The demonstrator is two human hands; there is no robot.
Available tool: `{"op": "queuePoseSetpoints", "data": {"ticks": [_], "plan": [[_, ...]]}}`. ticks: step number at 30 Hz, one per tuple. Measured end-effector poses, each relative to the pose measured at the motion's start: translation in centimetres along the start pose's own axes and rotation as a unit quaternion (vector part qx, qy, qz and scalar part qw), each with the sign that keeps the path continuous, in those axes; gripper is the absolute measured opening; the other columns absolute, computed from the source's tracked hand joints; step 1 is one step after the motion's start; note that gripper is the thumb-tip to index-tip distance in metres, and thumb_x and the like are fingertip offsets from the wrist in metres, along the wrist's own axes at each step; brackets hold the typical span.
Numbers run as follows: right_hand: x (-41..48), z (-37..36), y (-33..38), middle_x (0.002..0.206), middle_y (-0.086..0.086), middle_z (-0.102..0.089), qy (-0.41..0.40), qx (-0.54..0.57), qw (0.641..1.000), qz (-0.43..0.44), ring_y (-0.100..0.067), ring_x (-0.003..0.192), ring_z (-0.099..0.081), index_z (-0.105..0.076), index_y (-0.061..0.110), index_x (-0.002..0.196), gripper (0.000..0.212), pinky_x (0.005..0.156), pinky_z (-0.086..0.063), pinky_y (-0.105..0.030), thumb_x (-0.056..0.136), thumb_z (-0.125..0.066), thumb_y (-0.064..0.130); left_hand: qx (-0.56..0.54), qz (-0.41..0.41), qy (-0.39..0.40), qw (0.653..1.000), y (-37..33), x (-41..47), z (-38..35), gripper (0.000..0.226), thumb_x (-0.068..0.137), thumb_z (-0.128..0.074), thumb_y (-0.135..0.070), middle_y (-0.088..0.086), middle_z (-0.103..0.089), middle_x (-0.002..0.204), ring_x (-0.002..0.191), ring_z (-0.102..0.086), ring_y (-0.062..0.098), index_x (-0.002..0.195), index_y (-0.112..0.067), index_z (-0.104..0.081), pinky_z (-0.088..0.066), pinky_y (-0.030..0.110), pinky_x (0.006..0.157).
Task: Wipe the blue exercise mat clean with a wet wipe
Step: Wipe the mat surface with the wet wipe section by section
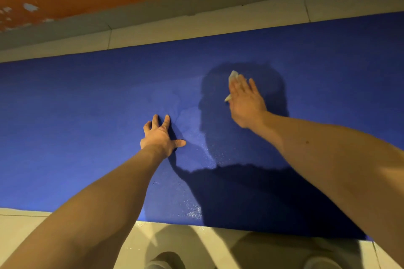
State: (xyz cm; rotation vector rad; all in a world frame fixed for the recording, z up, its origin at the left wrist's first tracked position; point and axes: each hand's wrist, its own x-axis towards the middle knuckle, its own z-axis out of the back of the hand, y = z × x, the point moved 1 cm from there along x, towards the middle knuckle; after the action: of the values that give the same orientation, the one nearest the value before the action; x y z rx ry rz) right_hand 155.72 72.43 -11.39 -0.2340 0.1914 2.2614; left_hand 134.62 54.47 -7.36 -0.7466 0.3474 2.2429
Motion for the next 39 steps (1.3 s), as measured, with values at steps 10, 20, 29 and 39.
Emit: {"op": "queuePoseSetpoints", "data": {"ticks": [10, 20, 29, 39], "plan": [[-1.7, -1.2, 10.4, 0.164, -0.031, 0.017, 0.033, 0.003, 0.994, 0.101, -0.041, 0.154, 0.017, 0.0, -0.008, 0.158, 0.071, 0.126, 0.004, -0.051, 0.108, -0.03, 0.032, 0.01, 0.006, -0.002, 1.0, 0.0, 0.3, 0.1, 0.113, 0.076, -0.071, -0.067, -0.008, 0.009, 0.166, 0.151, 0.005, 0.026, 0.159, -0.039, 0.0, -0.039, 0.054, 0.108], [3.3, 1.3, -2.1, 0.17, -0.013, 0.009, 0.021, -0.019, 1.0, -0.014, -0.028, 0.157, -0.002, 0.014, -0.001, 0.158, 0.077, 0.128, -0.005, -0.045, 0.103, -0.033, 0.026, 0.022, 0.0, -0.003, 1.0, -0.2, 0.0, 0.2, 0.113, 0.076, -0.069, -0.07, -0.007, 0.006, 0.166, 0.15, 0.002, 0.027, 0.159, -0.038, 0.0, -0.041, 0.053, 0.105], [1.6, -0.7, 6.9, 0.163, -0.035, 0.008, 0.014, -0.007, 0.999, 0.05, -0.046, 0.154, 0.009, -0.006, -0.011, 0.156, 0.065, 0.126, -0.002, -0.054, 0.106, -0.022, 0.028, 0.021, 0.002, -0.001, 1.0, -0.2, 0.2, 0.3, 0.114, 0.075, -0.07, -0.069, -0.007, 0.007, 0.165, 0.15, 0.002, 0.028, 0.159, -0.038, 0.001, -0.043, 0.052, 0.104], [4.5, 0.8, -1.9, 0.169, -0.012, 0.017, 0.009, -0.027, 1.0, -0.013, -0.029, 0.157, 0.004, 0.014, 0.002, 0.159, 0.072, 0.127, -0.002, -0.046, 0.107, -0.026, 0.032, 0.021, 0.003, 0.0, 1.0, -0.1, 0.3, 0.3, 0.114, 0.075, -0.07, -0.069, -0.007, 0.007, 0.166, 0.151, 0.004, 0.028, 0.159, -0.038, 0.001, -0.041, 0.053, 0.105]]}}
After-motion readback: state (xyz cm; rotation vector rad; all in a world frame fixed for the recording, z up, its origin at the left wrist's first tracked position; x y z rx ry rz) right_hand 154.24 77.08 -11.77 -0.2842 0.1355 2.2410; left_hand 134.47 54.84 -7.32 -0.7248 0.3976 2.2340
